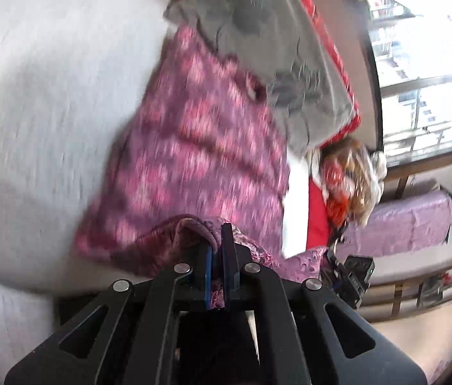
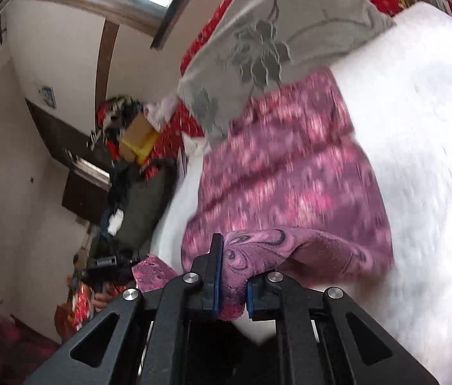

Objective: Fold small clothes

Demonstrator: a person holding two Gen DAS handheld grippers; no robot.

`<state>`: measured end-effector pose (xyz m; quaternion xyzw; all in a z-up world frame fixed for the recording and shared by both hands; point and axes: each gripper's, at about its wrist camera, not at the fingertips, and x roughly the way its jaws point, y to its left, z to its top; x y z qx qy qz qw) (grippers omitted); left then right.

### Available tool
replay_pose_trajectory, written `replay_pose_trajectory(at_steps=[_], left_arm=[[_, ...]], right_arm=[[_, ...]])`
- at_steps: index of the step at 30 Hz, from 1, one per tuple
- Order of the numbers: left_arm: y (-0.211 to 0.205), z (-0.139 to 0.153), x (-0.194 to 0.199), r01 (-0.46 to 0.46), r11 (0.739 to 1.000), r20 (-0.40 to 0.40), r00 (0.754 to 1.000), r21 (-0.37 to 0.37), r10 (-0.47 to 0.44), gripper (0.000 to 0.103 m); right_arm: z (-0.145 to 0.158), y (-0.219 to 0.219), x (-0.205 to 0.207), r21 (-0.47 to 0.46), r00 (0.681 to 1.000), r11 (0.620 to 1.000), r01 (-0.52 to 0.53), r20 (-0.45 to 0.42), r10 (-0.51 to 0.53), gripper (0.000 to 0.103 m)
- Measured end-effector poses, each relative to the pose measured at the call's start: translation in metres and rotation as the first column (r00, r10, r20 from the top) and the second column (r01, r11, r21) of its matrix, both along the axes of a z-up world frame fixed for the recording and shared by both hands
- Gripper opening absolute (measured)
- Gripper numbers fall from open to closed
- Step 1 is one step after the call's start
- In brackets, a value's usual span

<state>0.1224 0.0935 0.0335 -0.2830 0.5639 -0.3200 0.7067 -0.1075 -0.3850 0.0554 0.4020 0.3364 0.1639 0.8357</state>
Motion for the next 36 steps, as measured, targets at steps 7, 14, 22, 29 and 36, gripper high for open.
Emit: replay_pose_trajectory(at_steps=[7, 14, 22, 29, 36], left_arm=[[-0.015, 0.005, 0.087, -0.1, 0.995, 0.031, 0.994, -0.03, 0.101, 0.003], [-0.051, -0.009, 0.174, -0.159, 0.987, 0.016, 0.987, -0.006, 0.159, 0.003], [-0.08, -0.045, 0.249, -0.22, 0.971, -0.075, 0.971, 0.098, 0.228, 0.003], [-0.064, -0.054, 0.265, -0.29, 0.954, -0.229, 0.936, -0.075, 0.266, 0.004], [-0.023, -0.032, 0.254, -0.386, 0.913, -0.192, 0.914, -0.136, 0.358, 0.034]], right_arm=[[0.004, -0.033, 0.068, 0.052, 0.994, 0.992, 0.113, 0.0, -0.114, 0.011], [-0.012, -0.061, 0.152, 0.139, 0.973, 0.963, 0.23, -0.041, -0.226, 0.011], [-0.057, -0.089, 0.235, 0.156, 0.922, 0.919, 0.362, -0.206, -0.328, 0.015], [-0.072, -0.111, 0.267, 0.264, 0.889, 0.864, 0.428, -0.294, -0.351, 0.024], [-0.07, -0.128, 0.238, 0.358, 0.848, 0.768, 0.53, -0.24, -0.473, 0.047]])
